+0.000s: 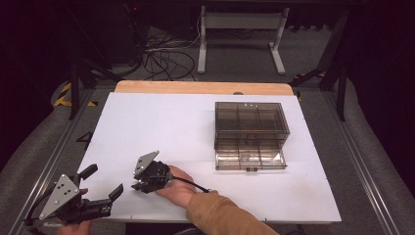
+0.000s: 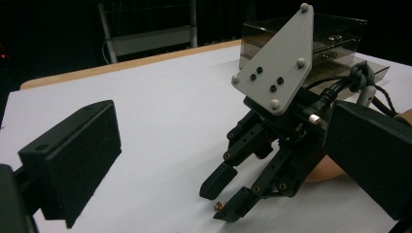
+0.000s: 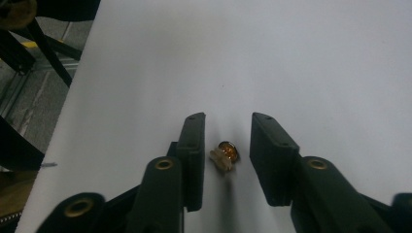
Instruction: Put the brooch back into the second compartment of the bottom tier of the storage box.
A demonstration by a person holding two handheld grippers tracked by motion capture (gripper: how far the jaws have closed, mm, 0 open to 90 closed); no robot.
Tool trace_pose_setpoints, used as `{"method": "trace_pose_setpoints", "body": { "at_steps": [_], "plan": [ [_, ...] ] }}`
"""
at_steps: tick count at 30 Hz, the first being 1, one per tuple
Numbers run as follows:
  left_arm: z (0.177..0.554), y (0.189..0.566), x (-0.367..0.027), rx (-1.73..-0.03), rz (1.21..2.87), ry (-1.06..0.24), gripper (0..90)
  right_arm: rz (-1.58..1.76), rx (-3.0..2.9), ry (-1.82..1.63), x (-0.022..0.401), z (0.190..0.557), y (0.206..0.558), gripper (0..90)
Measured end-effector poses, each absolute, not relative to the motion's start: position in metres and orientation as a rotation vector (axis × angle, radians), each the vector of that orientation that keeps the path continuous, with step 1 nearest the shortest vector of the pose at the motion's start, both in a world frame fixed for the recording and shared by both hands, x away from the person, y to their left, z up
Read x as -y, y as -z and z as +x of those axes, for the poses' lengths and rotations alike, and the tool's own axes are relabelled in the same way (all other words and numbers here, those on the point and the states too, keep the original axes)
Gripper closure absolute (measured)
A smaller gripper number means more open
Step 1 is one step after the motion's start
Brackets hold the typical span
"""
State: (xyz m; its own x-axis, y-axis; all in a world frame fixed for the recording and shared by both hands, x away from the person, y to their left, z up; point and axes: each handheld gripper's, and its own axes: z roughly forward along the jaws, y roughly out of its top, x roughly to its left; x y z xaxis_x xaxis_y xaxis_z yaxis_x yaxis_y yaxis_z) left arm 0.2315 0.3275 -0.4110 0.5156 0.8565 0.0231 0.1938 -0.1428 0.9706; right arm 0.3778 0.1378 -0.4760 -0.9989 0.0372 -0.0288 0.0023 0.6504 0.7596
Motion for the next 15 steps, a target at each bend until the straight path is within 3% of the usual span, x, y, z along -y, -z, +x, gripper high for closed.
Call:
{"method": "trace_pose_setpoints", "body": {
  "at_steps": [6, 15],
  "plan": [
    [0.2311, 0.4109, -0.3269, -0.910, 1.642, -0.744, 1.0, 0.028, -2.813, -1.275, -0.1373, 0.3767, 0.4758, 77.8],
    [0.2315, 0.4109, -0.3275, -0.907, 1.642, -0.745, 1.0, 0.005, -2.796, -1.272, -0.1353, 0.3753, 0.4721, 78.7]
  ]
}}
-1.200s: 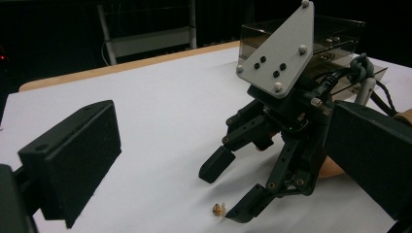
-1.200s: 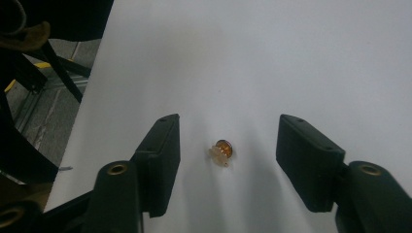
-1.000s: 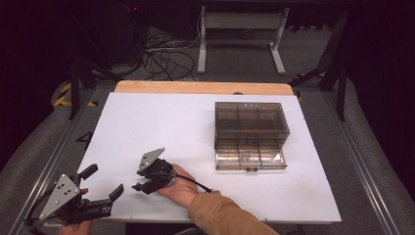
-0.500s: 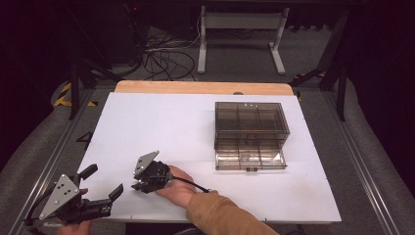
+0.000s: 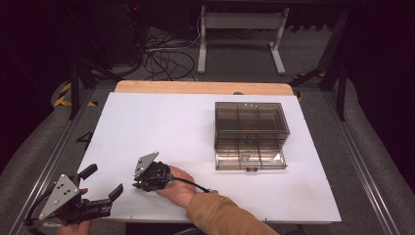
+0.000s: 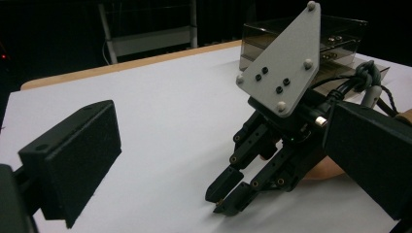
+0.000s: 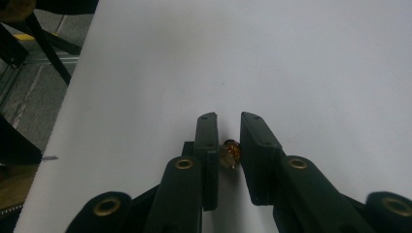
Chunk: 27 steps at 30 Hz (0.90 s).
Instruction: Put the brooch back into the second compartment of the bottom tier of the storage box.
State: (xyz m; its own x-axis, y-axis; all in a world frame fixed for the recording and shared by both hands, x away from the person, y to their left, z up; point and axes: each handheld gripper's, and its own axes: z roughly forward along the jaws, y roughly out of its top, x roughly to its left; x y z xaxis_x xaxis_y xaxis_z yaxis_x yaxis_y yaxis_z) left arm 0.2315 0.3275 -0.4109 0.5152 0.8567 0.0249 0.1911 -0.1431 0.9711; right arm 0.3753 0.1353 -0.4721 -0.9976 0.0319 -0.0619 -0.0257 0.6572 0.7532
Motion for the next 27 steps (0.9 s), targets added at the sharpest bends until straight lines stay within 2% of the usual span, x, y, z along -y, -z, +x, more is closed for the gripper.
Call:
{"method": "trace_pose_setpoints", "body": {
  "at_steps": [27],
  "plan": [
    [0.237, 0.412, -0.323, -0.898, 1.656, -0.730, 1.1, 0.102, -2.654, -1.395, -0.073, 0.378, 0.423, 78.6]
  ]
}}
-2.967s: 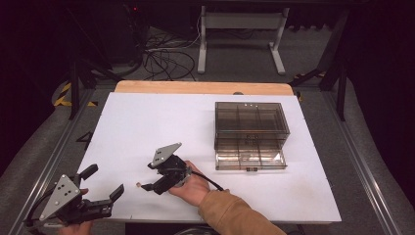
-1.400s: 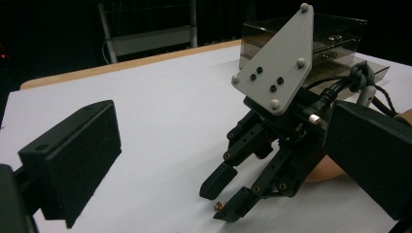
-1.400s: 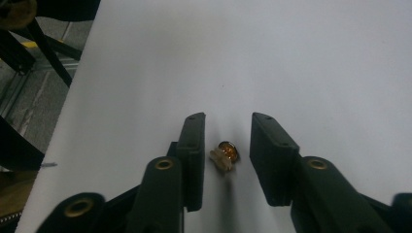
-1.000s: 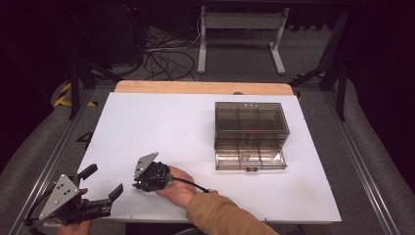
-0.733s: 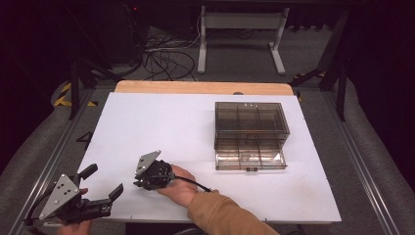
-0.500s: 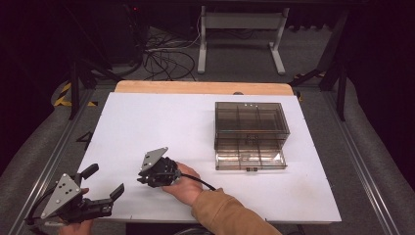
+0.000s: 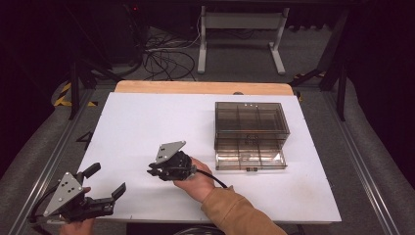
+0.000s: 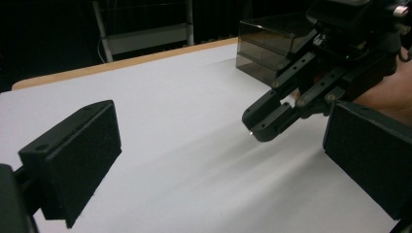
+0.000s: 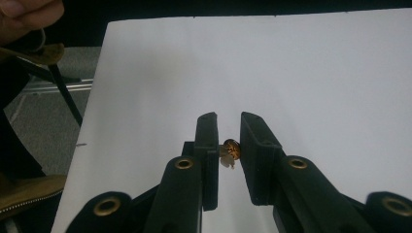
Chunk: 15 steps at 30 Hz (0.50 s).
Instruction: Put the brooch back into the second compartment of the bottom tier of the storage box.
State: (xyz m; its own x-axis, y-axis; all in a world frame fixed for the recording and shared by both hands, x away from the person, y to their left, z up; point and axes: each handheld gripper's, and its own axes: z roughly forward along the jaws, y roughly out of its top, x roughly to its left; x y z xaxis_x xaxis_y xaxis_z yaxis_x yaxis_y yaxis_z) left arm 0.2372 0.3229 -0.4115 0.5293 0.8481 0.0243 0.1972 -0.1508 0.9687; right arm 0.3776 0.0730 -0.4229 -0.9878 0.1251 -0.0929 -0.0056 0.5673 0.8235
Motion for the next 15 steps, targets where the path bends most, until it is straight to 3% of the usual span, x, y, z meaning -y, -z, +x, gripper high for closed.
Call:
{"method": "trace_pose_setpoints", "body": {
  "at_steps": [15],
  "plan": [
    [0.242, 0.412, -0.319, -0.888, 1.670, -0.719, 1.1, 0.151, -2.568, -1.446, -0.041, 0.372, 0.406, 78.6]
  ]
}}
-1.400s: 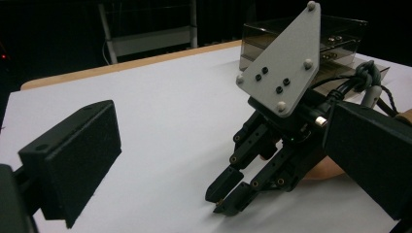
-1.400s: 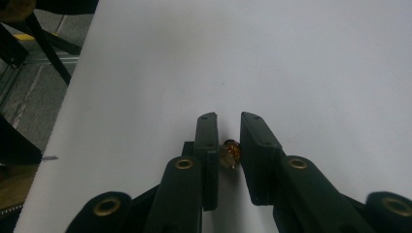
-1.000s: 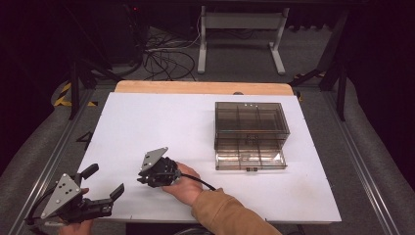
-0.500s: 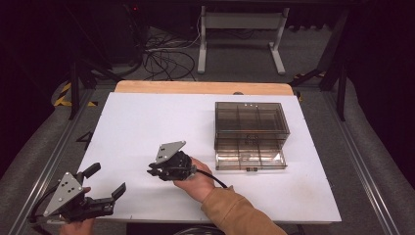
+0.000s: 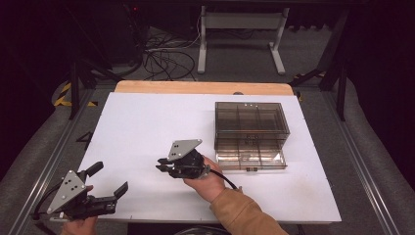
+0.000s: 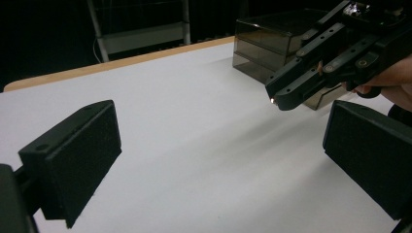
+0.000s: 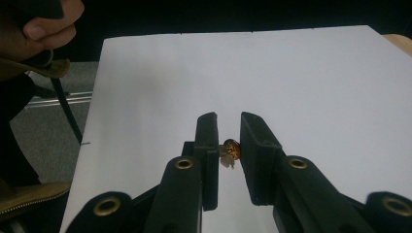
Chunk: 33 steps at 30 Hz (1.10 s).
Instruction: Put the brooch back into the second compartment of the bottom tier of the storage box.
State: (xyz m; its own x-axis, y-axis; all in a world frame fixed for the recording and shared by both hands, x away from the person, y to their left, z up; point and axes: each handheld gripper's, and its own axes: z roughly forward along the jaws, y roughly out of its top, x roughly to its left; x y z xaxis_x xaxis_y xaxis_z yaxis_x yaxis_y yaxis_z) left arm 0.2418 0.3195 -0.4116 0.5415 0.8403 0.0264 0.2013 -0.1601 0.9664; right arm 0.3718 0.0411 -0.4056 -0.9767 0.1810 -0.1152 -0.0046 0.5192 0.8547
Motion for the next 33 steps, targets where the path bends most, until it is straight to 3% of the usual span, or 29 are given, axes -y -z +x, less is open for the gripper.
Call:
{"method": "trace_pose_setpoints", "body": {
  "at_steps": [33],
  "plan": [
    [0.247, 0.412, -0.316, -0.874, 1.685, -0.707, 1.2, 0.301, -2.422, -1.450, 0.027, 0.371, 0.382, 78.6]
  ]
}}
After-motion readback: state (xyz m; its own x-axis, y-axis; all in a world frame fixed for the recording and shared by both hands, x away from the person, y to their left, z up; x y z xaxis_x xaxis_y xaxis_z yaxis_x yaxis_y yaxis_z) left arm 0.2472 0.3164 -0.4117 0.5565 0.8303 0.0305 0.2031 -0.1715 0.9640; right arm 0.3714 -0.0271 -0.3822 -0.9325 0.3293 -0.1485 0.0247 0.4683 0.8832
